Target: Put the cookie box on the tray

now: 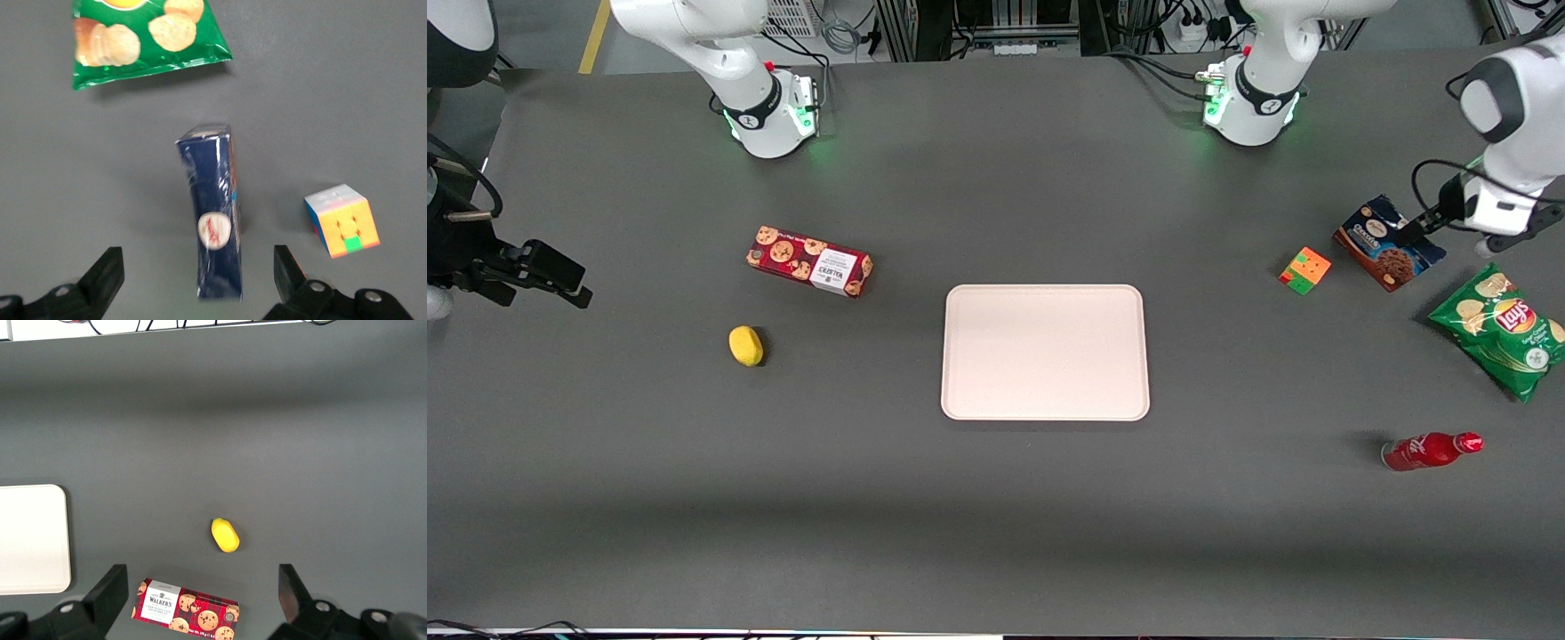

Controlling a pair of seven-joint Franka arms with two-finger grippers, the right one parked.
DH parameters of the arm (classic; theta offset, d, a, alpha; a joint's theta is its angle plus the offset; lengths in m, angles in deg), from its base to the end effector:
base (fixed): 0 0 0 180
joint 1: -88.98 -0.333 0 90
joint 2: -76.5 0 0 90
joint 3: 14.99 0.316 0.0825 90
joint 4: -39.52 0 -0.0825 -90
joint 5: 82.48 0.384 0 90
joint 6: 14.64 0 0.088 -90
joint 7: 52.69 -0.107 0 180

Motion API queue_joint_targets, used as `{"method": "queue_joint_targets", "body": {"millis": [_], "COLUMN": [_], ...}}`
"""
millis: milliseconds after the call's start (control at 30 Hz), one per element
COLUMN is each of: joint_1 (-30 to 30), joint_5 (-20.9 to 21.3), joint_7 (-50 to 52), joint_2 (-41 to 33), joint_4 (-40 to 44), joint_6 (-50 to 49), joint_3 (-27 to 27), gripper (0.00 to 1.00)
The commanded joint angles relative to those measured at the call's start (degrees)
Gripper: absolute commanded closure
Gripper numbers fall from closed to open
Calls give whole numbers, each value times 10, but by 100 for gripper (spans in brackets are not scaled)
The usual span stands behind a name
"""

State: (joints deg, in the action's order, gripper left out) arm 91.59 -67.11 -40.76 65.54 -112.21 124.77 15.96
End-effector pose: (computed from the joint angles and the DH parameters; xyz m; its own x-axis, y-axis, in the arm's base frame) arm 0.3659 0.1900 0.2937 0.8838 0.4667 -0.0322 0.4634 -0.8829 -0.0753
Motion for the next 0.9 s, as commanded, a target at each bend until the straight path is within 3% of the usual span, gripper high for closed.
{"method": "queue_joint_targets", "body": {"millis": [0,167,200,300,867], "joint_1": [-2,-4,-4,-4,-1], "joint_5": [5,5,5,5,6], "joint_7": [5,3,3,3,1], "joint_2": [44,73,75,80,65], "joint_4": [-22,-33,-35,-36,-8], "joint_6": [75,121,125,124,88], "joint_3": [-1,0,0,0,-5], "gripper": [0,1,17,100,100]}}
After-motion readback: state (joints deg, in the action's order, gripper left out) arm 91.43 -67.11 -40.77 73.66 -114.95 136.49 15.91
